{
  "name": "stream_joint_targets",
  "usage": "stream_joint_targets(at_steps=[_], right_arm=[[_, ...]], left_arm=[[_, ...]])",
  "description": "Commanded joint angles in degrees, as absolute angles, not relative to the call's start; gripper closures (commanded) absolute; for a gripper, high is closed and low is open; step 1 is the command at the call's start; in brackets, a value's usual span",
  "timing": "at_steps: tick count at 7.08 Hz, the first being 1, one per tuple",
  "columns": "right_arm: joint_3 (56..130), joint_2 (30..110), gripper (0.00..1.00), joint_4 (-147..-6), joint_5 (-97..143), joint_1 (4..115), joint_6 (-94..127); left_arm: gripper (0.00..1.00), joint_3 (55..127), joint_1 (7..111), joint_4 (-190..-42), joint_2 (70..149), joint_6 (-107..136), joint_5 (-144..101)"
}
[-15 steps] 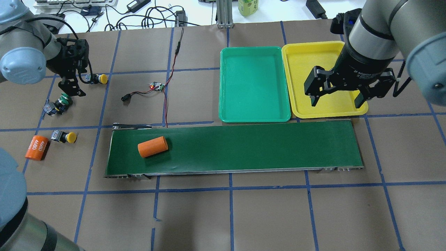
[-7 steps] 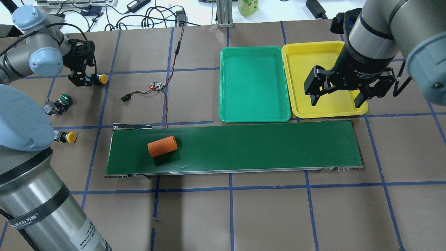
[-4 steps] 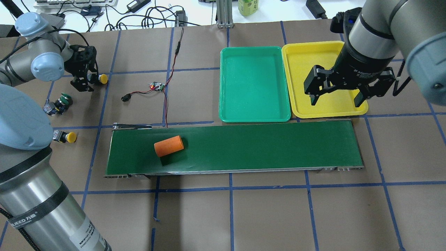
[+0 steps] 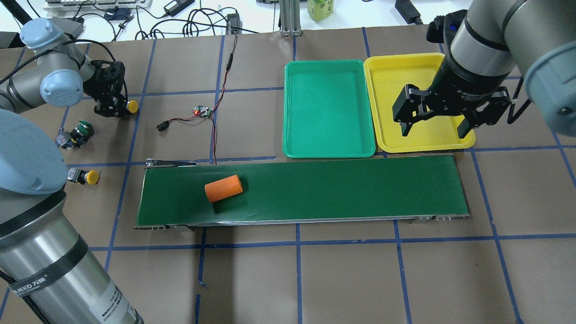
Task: Sort buttons by color to trays
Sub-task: 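Reach the left gripper to the yellow button and grasp it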
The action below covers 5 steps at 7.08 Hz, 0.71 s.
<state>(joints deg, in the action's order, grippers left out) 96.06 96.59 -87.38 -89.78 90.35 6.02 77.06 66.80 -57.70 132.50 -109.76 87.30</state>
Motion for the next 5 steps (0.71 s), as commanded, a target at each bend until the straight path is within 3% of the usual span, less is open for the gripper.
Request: stream_joint_targets(at_steps=[1,2,5], right_arm=[[96.06,96.59,0.00,-87.45,-89.74,90.35,6.06],[96.06,96.59,0.00,-87.45,-89.74,90.35,6.06],[96.06,96.59,0.00,-87.62,-89.83,90.26,5.71]], left_arm=[[1.00,77.43,68.71,-64.89,127.56,-105.41,87.54],[1.00,80.74,70.30,-68.87,122.74,-103.12,87.28],[1.00,102.41,75.39,-67.86,104.74,-90.57,87.36]])
